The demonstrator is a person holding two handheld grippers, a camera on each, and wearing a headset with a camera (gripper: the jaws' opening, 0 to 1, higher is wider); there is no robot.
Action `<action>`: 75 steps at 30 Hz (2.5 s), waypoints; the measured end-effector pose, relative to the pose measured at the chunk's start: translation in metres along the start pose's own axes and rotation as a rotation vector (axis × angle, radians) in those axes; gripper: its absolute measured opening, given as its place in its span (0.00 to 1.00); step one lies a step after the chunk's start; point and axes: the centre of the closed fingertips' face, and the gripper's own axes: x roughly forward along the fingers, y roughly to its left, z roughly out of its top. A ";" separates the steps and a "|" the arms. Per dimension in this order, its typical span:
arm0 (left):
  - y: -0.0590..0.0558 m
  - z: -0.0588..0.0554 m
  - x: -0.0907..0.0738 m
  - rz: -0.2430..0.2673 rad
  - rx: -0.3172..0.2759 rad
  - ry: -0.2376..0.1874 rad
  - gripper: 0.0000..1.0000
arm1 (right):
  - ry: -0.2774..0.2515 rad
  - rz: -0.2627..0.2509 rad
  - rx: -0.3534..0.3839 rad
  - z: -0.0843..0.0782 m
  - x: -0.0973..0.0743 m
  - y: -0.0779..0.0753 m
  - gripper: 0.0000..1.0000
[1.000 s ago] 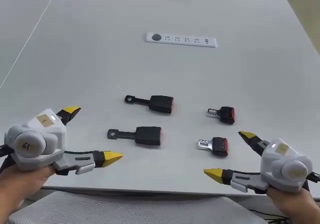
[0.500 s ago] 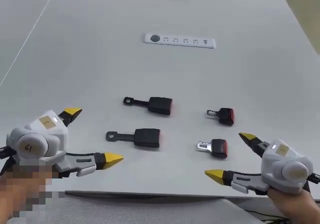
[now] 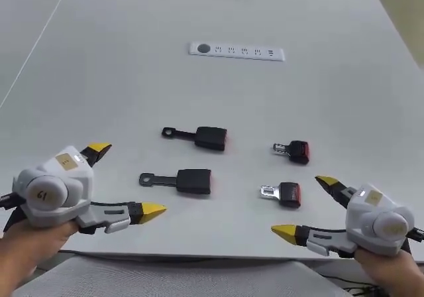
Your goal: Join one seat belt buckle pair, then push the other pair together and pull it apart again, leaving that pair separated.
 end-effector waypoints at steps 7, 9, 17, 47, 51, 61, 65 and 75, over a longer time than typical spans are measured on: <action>-0.001 0.000 0.000 -0.010 0.013 -0.001 1.00 | -0.002 -0.003 -0.003 0.001 0.000 -0.003 0.93; -0.001 -0.001 0.001 -0.014 0.014 0.005 1.00 | 0.002 0.002 -0.003 0.001 0.000 -0.004 0.93; -0.007 0.000 0.008 -0.044 0.057 0.024 1.00 | 0.006 0.008 -0.017 0.003 0.002 -0.009 0.93; -0.014 -0.010 0.058 -0.164 0.160 0.123 0.98 | 0.070 0.082 -0.051 -0.013 0.020 -0.028 0.90; -0.011 -0.014 0.067 -0.179 0.164 0.140 0.97 | 0.074 0.096 -0.054 -0.014 0.024 -0.032 0.90; -0.014 -0.019 0.089 -0.224 0.192 0.174 0.96 | 0.118 0.156 -0.076 -0.022 0.032 -0.036 0.84; -0.016 -0.021 0.097 -0.241 0.191 0.185 0.96 | 0.140 0.177 -0.080 -0.028 0.035 -0.036 0.82; -0.021 -0.033 0.118 -0.307 0.217 0.239 0.89 | 0.207 0.255 -0.109 -0.042 0.039 -0.039 0.71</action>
